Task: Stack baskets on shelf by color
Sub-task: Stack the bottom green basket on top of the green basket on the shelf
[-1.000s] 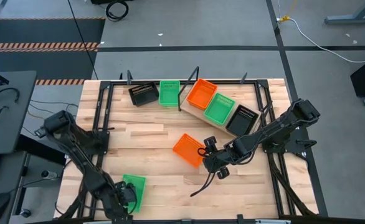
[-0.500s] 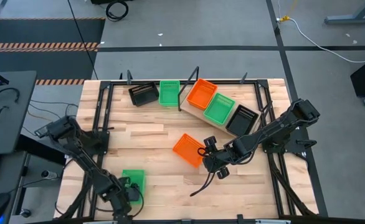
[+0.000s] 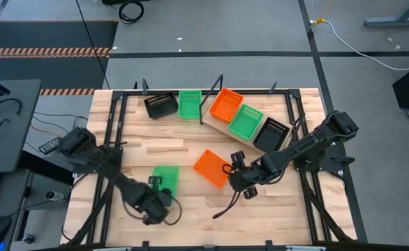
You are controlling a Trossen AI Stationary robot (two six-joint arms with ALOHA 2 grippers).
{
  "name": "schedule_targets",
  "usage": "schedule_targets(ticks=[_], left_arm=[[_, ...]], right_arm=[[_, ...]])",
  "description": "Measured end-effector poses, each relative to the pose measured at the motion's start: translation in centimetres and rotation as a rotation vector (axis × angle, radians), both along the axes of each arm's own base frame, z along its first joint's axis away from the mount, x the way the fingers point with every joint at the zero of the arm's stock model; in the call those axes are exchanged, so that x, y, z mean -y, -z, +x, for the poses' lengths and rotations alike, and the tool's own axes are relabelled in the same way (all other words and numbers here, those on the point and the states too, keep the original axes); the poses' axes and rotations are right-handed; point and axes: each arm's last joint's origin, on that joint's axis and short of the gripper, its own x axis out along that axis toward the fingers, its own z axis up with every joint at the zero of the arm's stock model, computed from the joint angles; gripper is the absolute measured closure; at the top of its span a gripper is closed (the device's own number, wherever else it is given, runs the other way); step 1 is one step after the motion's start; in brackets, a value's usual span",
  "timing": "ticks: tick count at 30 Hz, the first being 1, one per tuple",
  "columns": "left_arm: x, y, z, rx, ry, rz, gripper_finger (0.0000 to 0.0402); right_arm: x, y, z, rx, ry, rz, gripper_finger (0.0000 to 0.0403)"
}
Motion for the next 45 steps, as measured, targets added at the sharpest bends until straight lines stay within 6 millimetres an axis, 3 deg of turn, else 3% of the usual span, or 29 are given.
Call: schedule_targets(ticks=[5, 10, 20, 26, 30, 36, 41, 45], left_arm=[[-2.3, -2.9, 2.7, 0.017, 0.059, 0.116, 0.0398], [-4.4, -4.7, 4.5, 0.007, 0.069, 0.147, 0.0399], [-6.7, -7.3, 4.5, 0.025, 0.090, 0.200, 0.0400], [-10.2, -9.6, 5.4, 0.146, 0.165, 0.312, 0.0400], [-13.0, -9.7, 7.4, 0.196, 0.283, 0.329, 0.0400], [-17.5, -8.7, 10.2, 0.275, 0.337, 0.195, 0.0400], [-16.8, -7.2, 11.0, 0.244, 0.465, 0.176, 0.0400], [-15.8, -6.5, 11.3, 0.243, 0.551, 0.130, 0.0401]], right_arm=[[0.2, 0.1, -0.3, -0.007, 0.069, -0.018, 0.0177], [0.2, 1.0, -0.3, 0.006, 0.023, -0.006, 0.0186], [0.3, 2.6, -0.5, 0.059, -0.050, -0.022, 0.0197], [-0.1, 2.6, -0.6, 0.052, -0.065, 0.023, 0.0198], [-0.5, 2.7, -1.0, 0.031, -0.050, 0.047, 0.0200], [-0.8, 2.9, -2.4, -0.023, 0.024, -0.041, 0.0206], [-0.5, 0.7, -3.8, 0.088, 0.097, -0.183, 0.0214], [-0.3, -2.4, -3.9, 0.240, 0.028, -0.168, 0.0224]])
